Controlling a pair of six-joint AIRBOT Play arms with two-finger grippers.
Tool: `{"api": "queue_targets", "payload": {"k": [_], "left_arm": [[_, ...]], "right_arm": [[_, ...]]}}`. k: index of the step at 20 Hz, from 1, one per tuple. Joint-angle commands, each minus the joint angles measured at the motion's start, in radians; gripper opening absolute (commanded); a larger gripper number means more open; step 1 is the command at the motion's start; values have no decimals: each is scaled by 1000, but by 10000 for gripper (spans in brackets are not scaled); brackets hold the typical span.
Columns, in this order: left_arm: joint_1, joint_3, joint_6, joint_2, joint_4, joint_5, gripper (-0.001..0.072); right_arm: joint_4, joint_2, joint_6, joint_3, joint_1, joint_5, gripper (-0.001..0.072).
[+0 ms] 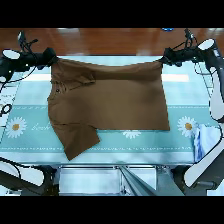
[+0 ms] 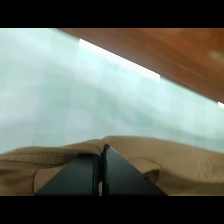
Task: Fold the shirts.
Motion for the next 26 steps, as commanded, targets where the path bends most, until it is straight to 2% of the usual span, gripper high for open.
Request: {"api": "queue_targets", "payload": {"k": [1, 4, 7, 13, 24, 25, 26], "left_arm": [[55, 11, 39, -4, 1, -251, 19], [92, 10, 34, -5, 81, -428, 20], [87, 2, -13, -9, 250, -549, 19], [82, -52, -15, -10, 264, -555, 19], [93, -51, -45, -10, 319, -573, 21], [92, -51, -53, -9, 319, -585, 90], [93, -51, -72, -8, 319, -602, 415]], "right_arm": [[-84, 15, 6, 15, -11, 164, 29], [-197, 20, 27, 5, -34, 292, 29], [-258, 18, 59, -24, -59, 306, 29], [-257, -2, 51, -24, -53, 388, 29], [-260, -50, 51, -24, -11, 437, 30], [-259, -50, 53, -24, -11, 435, 95], [-254, -50, 72, -24, -11, 436, 360]]}}
